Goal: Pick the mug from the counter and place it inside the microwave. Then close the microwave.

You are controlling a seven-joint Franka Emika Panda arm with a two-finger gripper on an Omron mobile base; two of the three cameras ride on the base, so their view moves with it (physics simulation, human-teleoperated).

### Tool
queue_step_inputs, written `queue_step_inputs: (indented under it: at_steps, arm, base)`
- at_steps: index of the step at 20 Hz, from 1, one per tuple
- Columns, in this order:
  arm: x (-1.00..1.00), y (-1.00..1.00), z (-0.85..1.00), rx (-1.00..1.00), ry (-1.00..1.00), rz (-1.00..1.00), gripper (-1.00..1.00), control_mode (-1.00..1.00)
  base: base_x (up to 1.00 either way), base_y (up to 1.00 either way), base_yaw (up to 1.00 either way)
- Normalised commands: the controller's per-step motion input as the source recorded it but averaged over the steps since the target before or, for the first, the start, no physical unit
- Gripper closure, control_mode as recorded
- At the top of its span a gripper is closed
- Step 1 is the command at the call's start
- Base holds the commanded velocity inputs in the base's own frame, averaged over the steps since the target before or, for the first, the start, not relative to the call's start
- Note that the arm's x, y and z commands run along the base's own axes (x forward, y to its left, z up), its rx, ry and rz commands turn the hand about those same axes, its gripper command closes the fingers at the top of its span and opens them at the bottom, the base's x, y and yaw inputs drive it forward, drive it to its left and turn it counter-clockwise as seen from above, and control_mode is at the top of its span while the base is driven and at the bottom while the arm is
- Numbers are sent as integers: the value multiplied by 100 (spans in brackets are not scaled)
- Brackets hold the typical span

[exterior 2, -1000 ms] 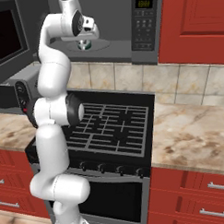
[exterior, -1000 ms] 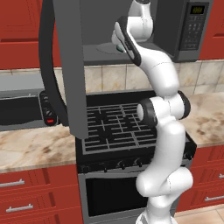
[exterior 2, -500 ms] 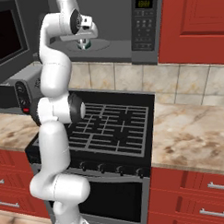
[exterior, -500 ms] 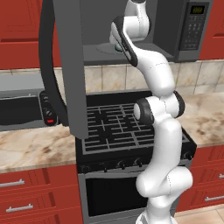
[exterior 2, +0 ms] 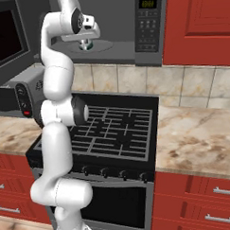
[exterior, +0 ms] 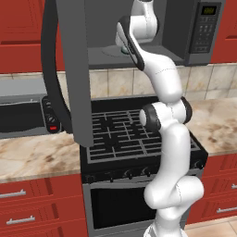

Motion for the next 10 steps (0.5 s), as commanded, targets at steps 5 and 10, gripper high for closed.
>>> queue_step_inputs:
  at_steps: [5,10]
  arm:
    - [0,0,0,0,0,0,-100,-100]
    - [0,0,0,0,0,0,-100,-100]
  base:
    - [0,0,0]
    - [0,0,0]
